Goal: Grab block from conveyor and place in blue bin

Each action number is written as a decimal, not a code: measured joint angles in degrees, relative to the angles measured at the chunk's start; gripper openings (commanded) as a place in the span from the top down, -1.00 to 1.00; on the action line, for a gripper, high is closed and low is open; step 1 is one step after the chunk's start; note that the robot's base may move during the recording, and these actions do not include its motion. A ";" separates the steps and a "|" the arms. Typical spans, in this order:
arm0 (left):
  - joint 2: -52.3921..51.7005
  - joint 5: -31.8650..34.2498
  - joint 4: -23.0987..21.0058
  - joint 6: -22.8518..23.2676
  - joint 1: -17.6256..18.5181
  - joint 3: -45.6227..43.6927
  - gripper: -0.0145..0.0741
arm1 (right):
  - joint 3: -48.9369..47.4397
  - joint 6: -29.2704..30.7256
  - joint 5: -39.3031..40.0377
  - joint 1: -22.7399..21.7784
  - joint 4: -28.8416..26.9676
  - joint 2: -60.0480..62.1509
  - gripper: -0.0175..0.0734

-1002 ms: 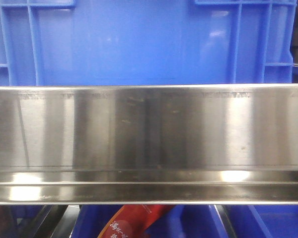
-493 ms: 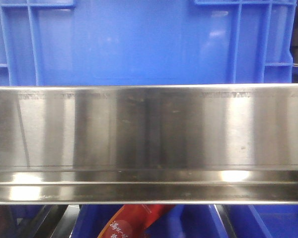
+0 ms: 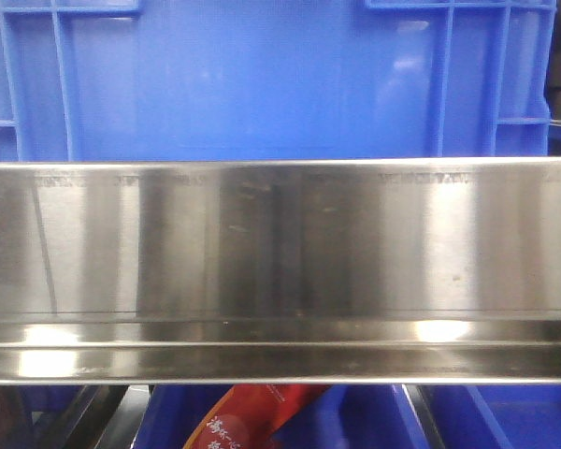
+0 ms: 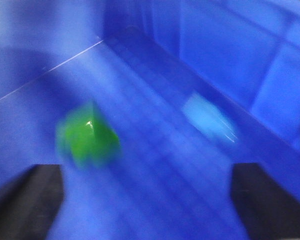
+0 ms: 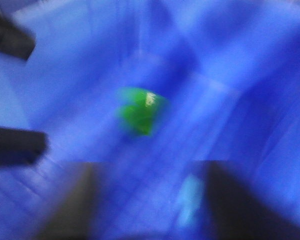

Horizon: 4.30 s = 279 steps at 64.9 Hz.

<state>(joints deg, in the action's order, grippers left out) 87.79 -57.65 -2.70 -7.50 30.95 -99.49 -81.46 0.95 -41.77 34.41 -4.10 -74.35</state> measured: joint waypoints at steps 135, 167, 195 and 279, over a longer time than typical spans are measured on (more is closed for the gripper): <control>-62.05 46.92 -2.40 2.60 -0.34 71.27 0.92 | 52.55 0.14 24.18 0.00 2.74 51.32 0.97; -79.13 47.17 -2.20 2.60 -23.31 85.61 0.92 | 52.55 0.14 24.18 0.00 2.74 51.32 0.97; -87.44 55.04 -2.20 2.60 -33.39 99.27 0.92 | 52.55 0.14 24.22 0.00 2.74 51.32 0.97; -87.45 56.25 -2.20 2.60 -33.39 99.61 0.92 | 56.67 0.14 26.51 -14.67 1.87 57.20 0.97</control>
<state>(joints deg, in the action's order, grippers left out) 0.33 -1.40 -4.90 -4.91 -2.44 0.12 -24.79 1.09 -15.27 19.73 -2.23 -17.16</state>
